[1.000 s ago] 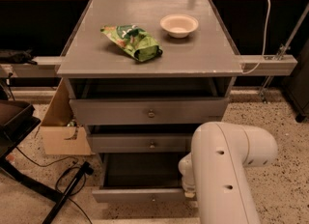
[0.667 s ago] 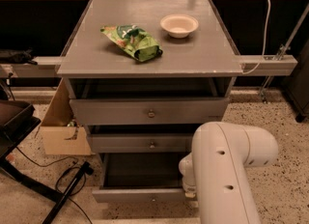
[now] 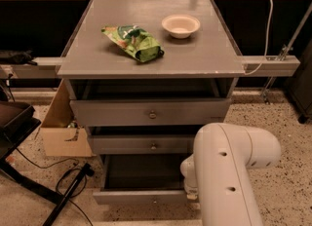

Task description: Open bottom drawer

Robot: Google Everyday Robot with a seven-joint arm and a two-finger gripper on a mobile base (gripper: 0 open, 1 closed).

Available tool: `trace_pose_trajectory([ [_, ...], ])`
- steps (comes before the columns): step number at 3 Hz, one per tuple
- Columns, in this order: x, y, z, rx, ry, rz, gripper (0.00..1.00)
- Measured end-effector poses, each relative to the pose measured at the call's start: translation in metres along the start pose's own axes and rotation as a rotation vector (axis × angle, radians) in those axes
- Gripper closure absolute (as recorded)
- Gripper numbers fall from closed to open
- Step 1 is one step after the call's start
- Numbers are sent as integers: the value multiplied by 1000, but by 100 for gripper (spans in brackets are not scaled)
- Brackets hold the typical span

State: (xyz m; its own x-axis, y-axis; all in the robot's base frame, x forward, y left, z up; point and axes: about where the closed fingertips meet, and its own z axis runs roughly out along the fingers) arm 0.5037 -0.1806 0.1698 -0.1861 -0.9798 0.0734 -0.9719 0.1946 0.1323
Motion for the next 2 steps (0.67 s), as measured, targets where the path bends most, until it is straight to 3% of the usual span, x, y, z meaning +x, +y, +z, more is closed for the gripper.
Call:
trace_pose_trajectory([
  [2,0,0,0,0,0,0,11],
])
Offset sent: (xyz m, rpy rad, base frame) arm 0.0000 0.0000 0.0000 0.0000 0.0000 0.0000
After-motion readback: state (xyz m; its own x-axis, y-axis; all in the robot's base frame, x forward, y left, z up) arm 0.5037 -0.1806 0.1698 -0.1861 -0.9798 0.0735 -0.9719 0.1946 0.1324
